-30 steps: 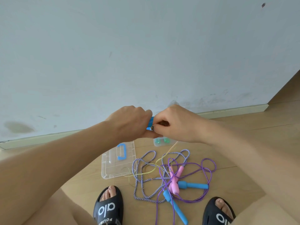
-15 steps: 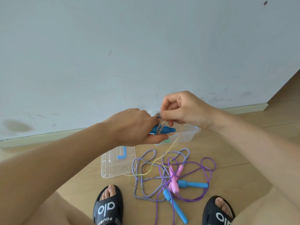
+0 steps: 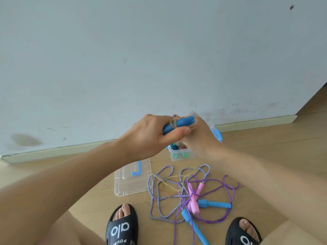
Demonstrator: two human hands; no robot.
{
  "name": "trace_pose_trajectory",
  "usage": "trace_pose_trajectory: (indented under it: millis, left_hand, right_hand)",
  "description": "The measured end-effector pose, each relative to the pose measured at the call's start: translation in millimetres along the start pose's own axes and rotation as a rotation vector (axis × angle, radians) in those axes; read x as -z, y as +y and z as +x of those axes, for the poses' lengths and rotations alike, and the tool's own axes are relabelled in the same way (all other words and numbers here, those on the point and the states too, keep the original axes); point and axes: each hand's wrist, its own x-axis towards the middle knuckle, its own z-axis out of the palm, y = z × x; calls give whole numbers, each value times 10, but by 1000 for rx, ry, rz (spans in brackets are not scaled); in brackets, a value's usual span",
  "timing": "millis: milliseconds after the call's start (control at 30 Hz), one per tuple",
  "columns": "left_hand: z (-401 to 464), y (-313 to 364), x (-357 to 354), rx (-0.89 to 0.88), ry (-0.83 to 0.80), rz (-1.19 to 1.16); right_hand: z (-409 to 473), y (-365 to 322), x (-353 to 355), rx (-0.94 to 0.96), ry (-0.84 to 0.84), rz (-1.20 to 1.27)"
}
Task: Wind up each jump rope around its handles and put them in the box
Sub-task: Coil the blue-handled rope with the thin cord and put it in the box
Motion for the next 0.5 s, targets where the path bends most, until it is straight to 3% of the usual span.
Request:
trace_pose_trajectory:
  millis: [233, 367, 500]
  left_hand:
    - [76, 33, -122, 230, -29, -61]
    - [137, 14, -110, 354, -18, -62]
    - [119, -3, -80, 295, -96, -116]
  right_hand:
    - [-117, -9, -116, -328, -38, 311]
    - [-143, 71, -168, -293, 19, 262]
    - [-174, 99, -194, -309, 17, 195]
